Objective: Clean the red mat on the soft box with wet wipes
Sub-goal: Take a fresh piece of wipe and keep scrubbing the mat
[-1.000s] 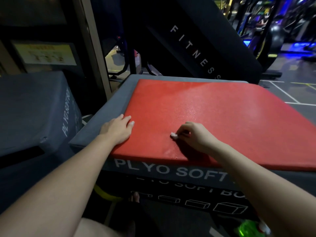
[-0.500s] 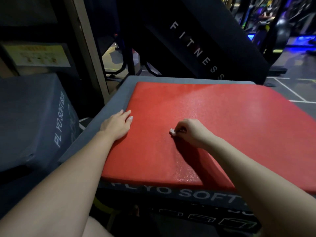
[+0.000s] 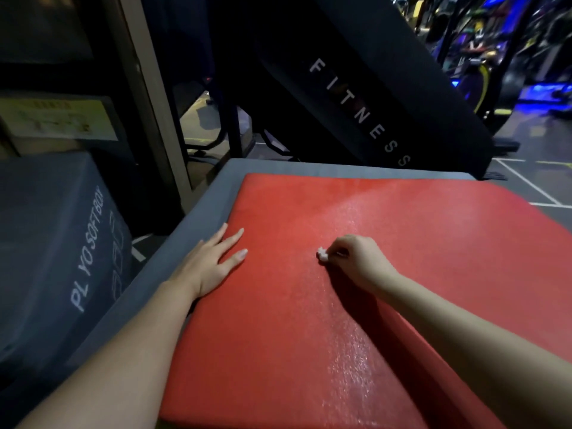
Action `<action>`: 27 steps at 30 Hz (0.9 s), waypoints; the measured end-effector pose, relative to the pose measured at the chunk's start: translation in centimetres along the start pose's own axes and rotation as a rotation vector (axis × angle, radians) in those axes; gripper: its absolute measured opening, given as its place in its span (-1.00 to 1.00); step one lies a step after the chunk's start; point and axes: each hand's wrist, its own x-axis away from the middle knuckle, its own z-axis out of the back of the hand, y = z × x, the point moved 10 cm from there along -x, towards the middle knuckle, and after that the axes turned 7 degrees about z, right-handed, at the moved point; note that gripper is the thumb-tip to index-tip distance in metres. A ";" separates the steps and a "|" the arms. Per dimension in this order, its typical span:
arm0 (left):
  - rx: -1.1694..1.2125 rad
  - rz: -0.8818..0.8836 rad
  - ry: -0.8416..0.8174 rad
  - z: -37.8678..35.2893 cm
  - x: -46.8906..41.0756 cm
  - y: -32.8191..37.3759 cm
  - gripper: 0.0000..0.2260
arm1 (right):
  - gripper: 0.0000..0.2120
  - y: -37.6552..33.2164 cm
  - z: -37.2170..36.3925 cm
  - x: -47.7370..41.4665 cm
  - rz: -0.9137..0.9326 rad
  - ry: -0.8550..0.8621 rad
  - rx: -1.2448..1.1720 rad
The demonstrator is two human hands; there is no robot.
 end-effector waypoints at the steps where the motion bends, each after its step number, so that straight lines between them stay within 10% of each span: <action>1: 0.024 -0.011 0.006 -0.3 -0.3 -0.3 -0.37 | -0.84 0.5 -0.1 -0.7 -0.019 -0.002 0.005; 27: -0.010 -0.076 0.043 -0.7 -0.7 -0.4 -0.47 | -0.74 9.8 -1.5 -18.3 -0.097 0.084 -0.012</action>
